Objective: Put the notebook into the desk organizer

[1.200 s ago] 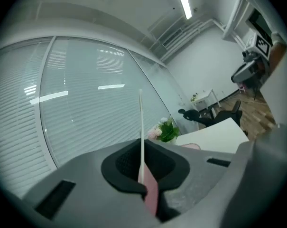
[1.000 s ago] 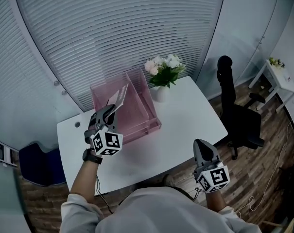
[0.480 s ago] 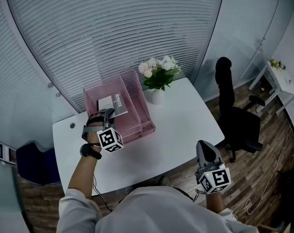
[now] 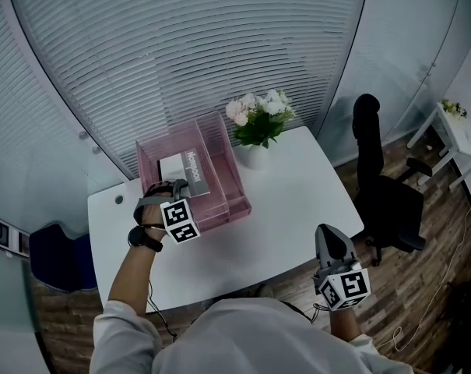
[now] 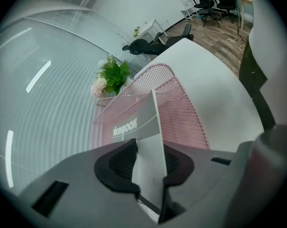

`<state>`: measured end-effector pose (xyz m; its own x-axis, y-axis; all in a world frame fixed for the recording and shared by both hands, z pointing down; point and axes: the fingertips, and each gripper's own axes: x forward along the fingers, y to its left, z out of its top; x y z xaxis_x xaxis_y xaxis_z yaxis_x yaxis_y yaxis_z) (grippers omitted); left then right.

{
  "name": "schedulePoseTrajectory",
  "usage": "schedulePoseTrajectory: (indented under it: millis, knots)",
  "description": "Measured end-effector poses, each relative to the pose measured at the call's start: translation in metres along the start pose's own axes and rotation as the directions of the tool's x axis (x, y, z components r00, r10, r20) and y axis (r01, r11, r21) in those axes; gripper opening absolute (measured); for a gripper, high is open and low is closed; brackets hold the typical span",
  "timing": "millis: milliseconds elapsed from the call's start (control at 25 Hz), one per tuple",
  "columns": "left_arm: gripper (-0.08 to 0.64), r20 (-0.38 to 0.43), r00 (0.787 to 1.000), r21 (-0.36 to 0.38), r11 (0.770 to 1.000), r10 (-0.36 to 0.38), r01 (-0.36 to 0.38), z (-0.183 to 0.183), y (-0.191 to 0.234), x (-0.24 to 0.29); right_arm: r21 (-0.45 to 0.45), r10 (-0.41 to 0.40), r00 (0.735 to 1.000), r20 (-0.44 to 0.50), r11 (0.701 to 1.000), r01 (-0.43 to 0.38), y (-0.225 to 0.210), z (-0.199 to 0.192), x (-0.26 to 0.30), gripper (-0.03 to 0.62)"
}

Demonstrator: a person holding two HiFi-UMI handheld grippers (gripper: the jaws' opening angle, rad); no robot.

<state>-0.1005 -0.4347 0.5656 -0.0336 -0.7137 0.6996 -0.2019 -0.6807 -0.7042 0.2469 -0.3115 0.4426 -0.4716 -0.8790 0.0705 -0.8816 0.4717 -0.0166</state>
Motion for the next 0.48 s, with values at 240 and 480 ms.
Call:
schedulePoseTrajectory:
  millis: [240, 480]
  knots:
    - [0.152, -0.014, 0.988, -0.040, 0.987, -0.156, 0.156, 0.003, -0.004, -0.003, 0.007, 0.008, 1.000, 0.006, 1.000, -0.008, -0.008, 0.002, 0.006, 0.012]
    - [0.230, -0.041, 0.955, -0.041, 0.956, -0.293, 0.291, 0.002, -0.008, -0.007, 0.012, 0.006, 1.000, 0.010, 1.000, -0.006, -0.014, 0.000, 0.008, 0.012]
